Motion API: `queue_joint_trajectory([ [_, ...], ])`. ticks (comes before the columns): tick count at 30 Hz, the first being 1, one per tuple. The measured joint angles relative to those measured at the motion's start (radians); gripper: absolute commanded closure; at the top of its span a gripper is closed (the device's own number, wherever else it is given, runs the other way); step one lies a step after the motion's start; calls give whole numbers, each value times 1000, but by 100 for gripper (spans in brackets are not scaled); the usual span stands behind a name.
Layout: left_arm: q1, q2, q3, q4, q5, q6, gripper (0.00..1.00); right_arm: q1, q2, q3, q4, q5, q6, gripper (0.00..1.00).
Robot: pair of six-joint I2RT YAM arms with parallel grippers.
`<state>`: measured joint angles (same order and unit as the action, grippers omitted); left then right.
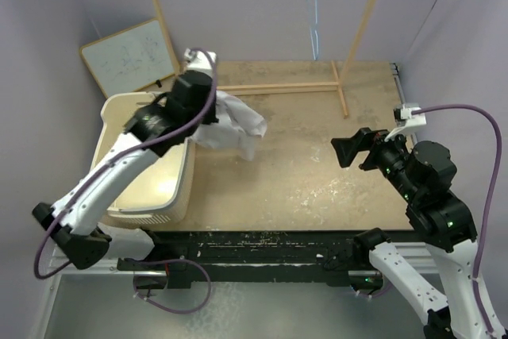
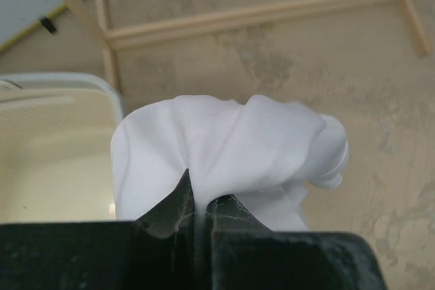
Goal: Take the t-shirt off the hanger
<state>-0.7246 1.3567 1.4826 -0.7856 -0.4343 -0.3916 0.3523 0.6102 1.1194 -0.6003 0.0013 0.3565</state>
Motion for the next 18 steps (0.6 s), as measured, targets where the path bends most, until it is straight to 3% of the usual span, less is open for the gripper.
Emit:
queue_joint_trajectory([
  [5, 21, -95, 272, -38, -149, 95, 100, 0, 5, -15, 5, -1, 1, 0],
  [9, 20, -140, 384, -65, -304, 173, 100, 0, 6, -25, 6, -1, 2, 1],
  [18, 22, -270, 391, -196, -604, 192, 98, 0, 14, -32, 8, -14, 5, 1],
])
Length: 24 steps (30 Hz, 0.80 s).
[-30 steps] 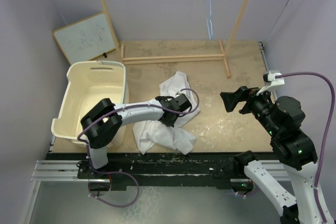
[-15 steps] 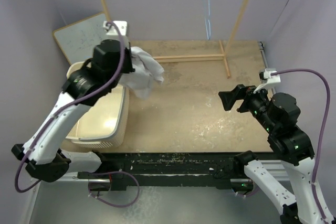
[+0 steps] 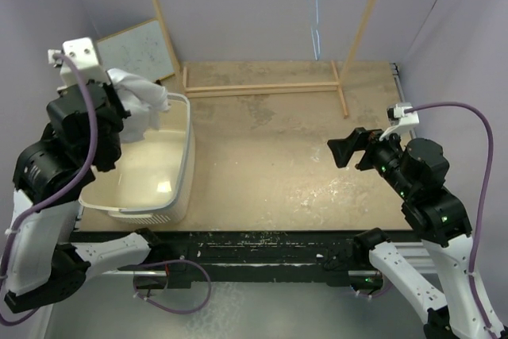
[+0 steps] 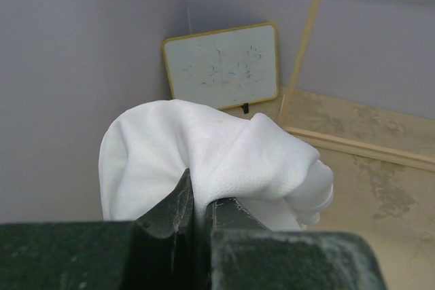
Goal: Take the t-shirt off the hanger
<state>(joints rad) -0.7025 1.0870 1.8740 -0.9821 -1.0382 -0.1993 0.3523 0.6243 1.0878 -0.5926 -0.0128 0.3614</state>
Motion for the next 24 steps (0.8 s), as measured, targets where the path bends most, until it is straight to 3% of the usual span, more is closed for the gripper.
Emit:
queue_joint_trajectory([
  [5, 0, -118, -105, -86, -14, -79, 89, 0, 11, -1, 6, -17, 7, 2],
  [9, 2, -171, -286, -122, 34, -155, 86, 0, 16, -2, 8, -35, 13, 2],
  [10, 2, -166, -344, -132, 53, -175, 82, 0, 16, -2, 7, -36, 14, 2],
  [11, 2, -152, -393, -142, 70, -189, 71, 0, 16, -2, 7, -36, 14, 2],
  [12, 2, -138, -428, -152, 84, -202, 51, 0, 16, -2, 6, -36, 15, 2],
  [13, 2, -115, -463, -162, 98, -215, 38, 0, 16, -2, 6, -36, 15, 2],
  [17, 1, -51, -515, -165, 146, -241, 13, 0, 15, -2, -2, -35, 15, 2],
  [20, 1, -79, -515, -142, 166, -246, 7, 0, 8, -2, -10, -34, 15, 2],
  [24, 2, -155, -517, -78, 227, -233, 6, 0, -3, -2, -10, -32, 17, 1],
])
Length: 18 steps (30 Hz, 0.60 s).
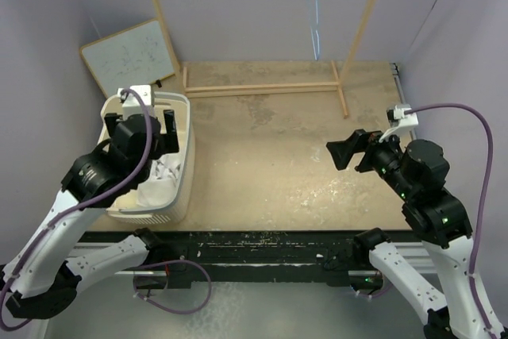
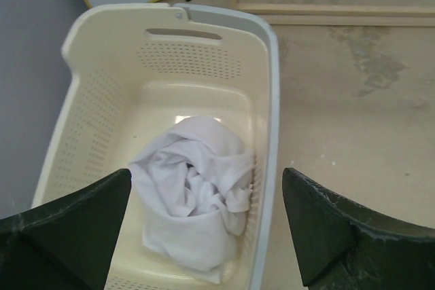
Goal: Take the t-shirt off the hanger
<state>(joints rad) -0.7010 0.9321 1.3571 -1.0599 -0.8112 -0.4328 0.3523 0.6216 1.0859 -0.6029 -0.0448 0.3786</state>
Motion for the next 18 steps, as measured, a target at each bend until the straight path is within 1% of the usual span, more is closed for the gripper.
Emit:
queue_joint_trajectory([
  [2, 0, -43, -22, 64, 69, 18, 6, 0, -5, -4, 1, 0, 3, 2],
  [7, 0, -163, -195, 279, 369, 86, 4, 0, -11, -49, -1, 1, 5, 2],
  [9, 0, -165, -247, 346, 489, 112, 1, 0, -10, -65, -8, 1, 7, 1],
  [12, 0, -131, -312, 434, 657, 152, 0, 0, -11, -76, -28, 10, 22, 0],
  [15, 0, -97, -368, 484, 745, 172, 1, 0, -11, -76, -30, 32, 39, 0],
  [18, 0, -86, -391, 485, 786, 183, 1, 0, -10, -76, -29, 63, 55, 0],
])
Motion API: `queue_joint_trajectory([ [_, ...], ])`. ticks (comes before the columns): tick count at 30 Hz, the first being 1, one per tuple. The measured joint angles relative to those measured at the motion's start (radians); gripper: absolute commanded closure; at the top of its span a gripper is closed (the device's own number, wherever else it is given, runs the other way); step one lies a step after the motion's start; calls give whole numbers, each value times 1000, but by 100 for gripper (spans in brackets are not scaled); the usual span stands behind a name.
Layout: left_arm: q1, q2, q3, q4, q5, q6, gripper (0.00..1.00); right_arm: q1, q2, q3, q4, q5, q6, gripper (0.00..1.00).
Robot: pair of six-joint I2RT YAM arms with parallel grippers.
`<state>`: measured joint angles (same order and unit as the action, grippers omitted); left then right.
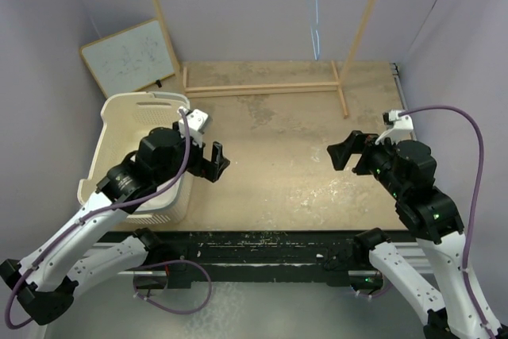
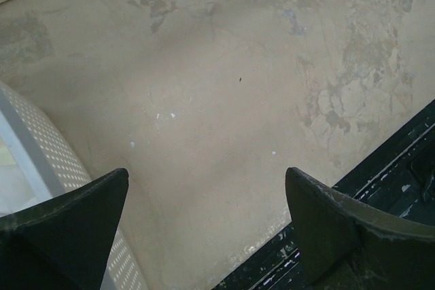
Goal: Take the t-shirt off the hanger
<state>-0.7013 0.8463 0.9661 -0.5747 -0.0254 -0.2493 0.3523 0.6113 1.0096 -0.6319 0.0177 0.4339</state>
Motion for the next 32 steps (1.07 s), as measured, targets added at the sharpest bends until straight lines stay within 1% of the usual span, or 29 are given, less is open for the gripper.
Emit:
queue_joint_trajectory([
  [3, 0, -26, -1, 12, 1, 5, 1, 0, 5, 1, 1, 49, 5, 0],
  [11, 0, -189, -56, 42, -29, -1, 1, 0, 102, 41, 8, 176, 2, 0],
  [19, 0, -151, -56, 41, -68, -1, 1, 0, 113, -26, 14, 202, 5, 1],
  [23, 0, -139, -56, 34, -74, -1, 1, 0, 120, -32, 15, 205, 5, 3],
  [27, 0, -145, -57, 35, -76, -1, 1, 0, 128, -33, 16, 204, 5, 7],
  [32, 0, -145, -56, 35, -76, -1, 1, 0, 120, -40, 19, 196, 3, 7],
])
